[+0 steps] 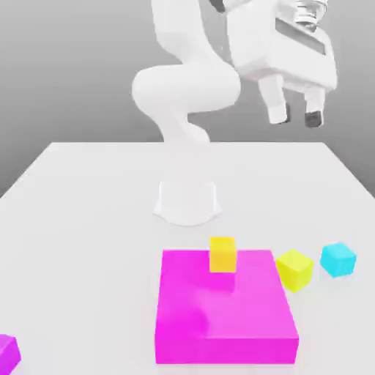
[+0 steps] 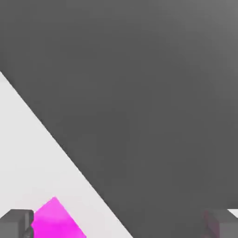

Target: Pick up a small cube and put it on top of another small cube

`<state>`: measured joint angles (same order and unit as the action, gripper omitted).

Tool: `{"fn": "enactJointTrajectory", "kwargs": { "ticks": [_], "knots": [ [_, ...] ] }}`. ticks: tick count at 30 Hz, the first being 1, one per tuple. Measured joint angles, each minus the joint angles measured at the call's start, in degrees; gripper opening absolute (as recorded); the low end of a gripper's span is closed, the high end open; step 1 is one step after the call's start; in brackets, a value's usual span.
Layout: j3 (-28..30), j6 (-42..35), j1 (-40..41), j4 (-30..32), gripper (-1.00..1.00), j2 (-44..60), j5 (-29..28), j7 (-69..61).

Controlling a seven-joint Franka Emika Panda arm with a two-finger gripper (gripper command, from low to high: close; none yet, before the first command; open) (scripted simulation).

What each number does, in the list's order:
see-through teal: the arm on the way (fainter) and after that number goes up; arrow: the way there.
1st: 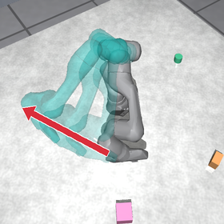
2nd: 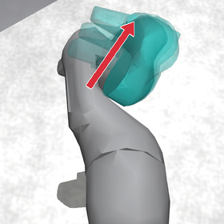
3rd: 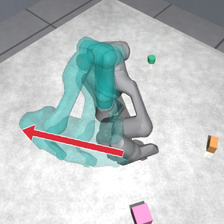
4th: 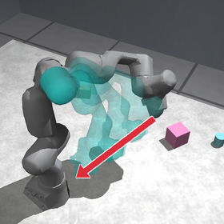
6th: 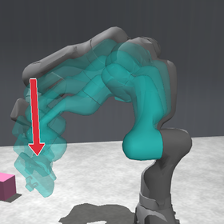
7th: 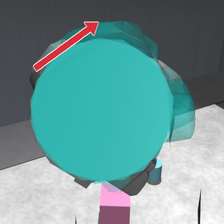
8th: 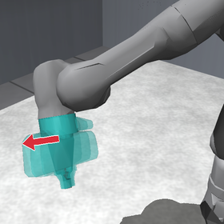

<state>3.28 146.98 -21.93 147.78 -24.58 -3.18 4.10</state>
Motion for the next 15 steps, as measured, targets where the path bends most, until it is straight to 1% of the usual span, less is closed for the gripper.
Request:
{"fn": "enactJointTrajectory", "kwargs": {
  "ticks": [7, 15],
  "knots": [
    [0.83, 6.06, -7.87, 6.35, 0.0, 8.42, 0.16, -17.56],
    [0.01, 12.99, -15.49, 13.6, 0.0, 18.07, 1.76, -38.62]
  ]
}}
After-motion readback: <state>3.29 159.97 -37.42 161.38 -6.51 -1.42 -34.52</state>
